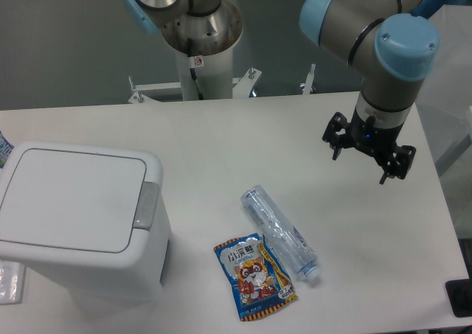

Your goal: Open the trash can

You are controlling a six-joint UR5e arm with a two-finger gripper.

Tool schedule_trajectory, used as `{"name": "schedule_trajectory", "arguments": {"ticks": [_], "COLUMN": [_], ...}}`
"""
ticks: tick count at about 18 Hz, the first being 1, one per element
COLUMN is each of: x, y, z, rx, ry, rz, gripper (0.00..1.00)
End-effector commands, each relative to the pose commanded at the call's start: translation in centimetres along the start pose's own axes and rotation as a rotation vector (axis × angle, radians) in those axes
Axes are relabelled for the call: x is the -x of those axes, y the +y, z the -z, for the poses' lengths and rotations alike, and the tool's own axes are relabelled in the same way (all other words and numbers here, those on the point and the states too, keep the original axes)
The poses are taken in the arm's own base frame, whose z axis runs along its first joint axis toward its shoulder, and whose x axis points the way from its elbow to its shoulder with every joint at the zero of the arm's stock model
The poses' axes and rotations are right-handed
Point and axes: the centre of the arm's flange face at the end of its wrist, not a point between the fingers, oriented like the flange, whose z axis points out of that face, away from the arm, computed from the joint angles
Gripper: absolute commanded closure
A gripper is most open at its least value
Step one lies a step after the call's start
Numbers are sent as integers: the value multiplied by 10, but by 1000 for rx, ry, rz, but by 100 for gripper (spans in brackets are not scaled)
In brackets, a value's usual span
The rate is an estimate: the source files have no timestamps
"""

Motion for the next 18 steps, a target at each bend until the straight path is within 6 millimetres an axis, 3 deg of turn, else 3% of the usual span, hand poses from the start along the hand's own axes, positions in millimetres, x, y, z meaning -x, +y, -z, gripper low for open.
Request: {"name": "schedule_trajectory", "arguments": {"ticks": [11, 14, 18], "x": [-15, -25, -33], "y": [-13, -29, -35], "z": [-5, 4, 21], "rx": [-9, -64, -134], "ry": [22, 20, 18], "rz": [-19, 78, 237], "gripper": [0, 0, 0]}}
